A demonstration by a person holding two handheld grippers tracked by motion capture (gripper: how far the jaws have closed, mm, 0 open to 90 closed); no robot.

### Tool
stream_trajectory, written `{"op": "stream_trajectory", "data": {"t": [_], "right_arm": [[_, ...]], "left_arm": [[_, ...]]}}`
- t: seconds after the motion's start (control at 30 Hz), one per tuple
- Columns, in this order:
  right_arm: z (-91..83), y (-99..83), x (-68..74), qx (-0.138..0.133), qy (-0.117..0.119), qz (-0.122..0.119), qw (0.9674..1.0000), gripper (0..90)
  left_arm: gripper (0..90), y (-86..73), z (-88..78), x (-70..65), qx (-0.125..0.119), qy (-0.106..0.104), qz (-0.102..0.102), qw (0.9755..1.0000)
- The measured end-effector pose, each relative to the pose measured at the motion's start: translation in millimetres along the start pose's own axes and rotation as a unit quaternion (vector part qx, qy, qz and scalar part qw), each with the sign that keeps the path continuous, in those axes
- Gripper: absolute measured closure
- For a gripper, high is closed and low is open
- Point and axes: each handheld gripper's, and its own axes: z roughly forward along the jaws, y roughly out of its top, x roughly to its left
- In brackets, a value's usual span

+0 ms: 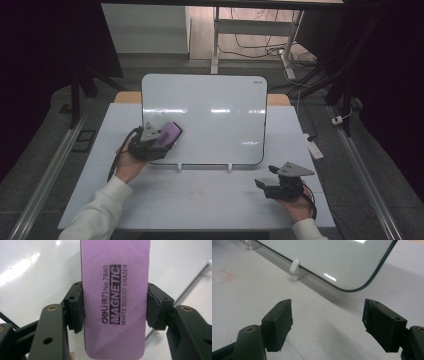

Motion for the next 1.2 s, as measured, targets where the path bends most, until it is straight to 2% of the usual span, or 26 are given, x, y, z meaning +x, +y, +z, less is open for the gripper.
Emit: {"op": "stream_trajectory", "data": {"t": [0.1, 0.23, 0.33, 0.57, 0.67, 0.8, 1.2], "right_arm": [[-0.5, 1.0, 1.0, -0.004, 0.0, -0.003, 1.0, 23.5], [-1.2, 2.6, 2.5, -0.007, 0.002, -0.005, 1.0, 23.5], [-1.4, 3.5, 4.2, -0.009, 0.004, -0.008, 0.9999, 23.5], [-1.7, 6.3, 7.9, -0.012, 0.011, -0.013, 0.9998, 23.5], [-2.8, 7.3, 8.3, -0.016, 0.012, -0.012, 0.9997, 23.5], [-4.0, 9.0, 9.6, -0.021, 0.015, -0.013, 0.9996, 23.5], [-5.7, 17.4, 20.4, -0.038, 0.034, -0.024, 0.9984, 23.6]], "left_arm": [[40.8, -1.2, -7.8, -5.0, -0.007, -0.023, -0.003, 0.9997], [40.8, -4.2, -15.9, -17.7, -0.01, -0.047, 0.008, 0.9988], [40.7, -7.0, -19.8, -28.1, -0.013, -0.07, 0.013, 0.9974], [40.7, -11.6, -20.7, -49.9, -0.005, -0.106, 0.039, 0.9936], [40.7, -12.5, -19.6, -55.0, -0.002, -0.121, 0.044, 0.9917], [40.7, -13.7, -18.3, -62.8, 0.001, -0.137, 0.051, 0.9892], [40.7, -13.1, -9.6, -80.8, 0.012, -0.166, 0.071, 0.9835]]}}
